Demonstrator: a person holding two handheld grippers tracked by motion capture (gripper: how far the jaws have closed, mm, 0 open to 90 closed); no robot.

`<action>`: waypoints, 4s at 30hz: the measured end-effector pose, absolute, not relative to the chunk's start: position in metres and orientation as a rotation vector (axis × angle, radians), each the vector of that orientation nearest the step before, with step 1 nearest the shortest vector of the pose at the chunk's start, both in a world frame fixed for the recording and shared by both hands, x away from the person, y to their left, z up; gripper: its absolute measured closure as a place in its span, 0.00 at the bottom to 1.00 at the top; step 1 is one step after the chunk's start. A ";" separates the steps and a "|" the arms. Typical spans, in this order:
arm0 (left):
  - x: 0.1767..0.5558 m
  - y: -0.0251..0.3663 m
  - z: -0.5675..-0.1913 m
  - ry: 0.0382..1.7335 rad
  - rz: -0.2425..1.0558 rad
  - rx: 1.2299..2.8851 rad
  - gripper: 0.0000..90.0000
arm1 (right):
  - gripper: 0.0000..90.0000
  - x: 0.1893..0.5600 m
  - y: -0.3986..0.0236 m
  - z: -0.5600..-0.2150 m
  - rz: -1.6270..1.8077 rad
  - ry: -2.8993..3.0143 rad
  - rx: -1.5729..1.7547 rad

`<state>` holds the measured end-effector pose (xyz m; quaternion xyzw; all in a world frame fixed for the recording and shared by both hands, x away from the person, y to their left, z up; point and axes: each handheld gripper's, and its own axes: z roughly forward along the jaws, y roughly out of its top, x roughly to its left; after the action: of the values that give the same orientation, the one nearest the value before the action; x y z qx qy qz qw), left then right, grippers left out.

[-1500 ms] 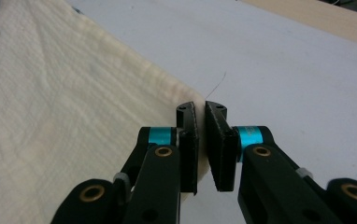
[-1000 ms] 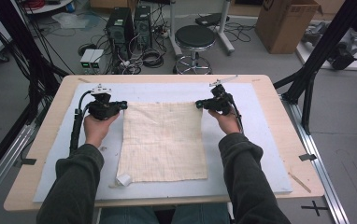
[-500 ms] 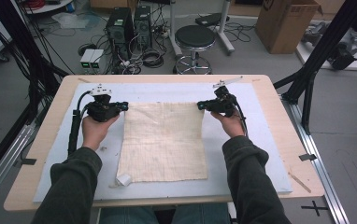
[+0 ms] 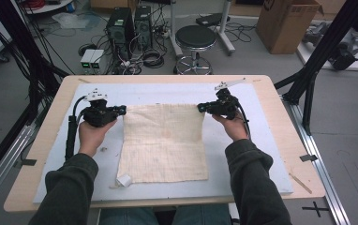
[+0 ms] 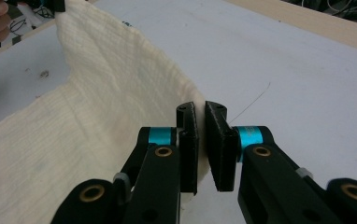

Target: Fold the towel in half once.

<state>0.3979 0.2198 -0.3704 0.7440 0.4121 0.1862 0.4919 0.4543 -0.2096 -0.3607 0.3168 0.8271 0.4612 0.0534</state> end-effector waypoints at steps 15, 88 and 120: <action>0.377 0.231 -0.376 0.960 0.440 1.811 0.98 | 0.93 0.436 -0.211 -0.357 1.444 2.537 0.889; 0.285 0.235 -0.411 0.774 0.365 1.915 0.98 | 0.93 0.348 -0.223 -0.399 1.465 2.659 0.758; 0.257 0.231 -0.425 0.720 0.326 1.971 0.97 | 0.92 0.328 -0.224 -0.413 1.437 2.699 0.733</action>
<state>0.2565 0.2311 -0.4246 0.8103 0.2962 0.1340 0.4875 0.3281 -0.2241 -0.4125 0.2330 0.8584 0.4569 -0.0013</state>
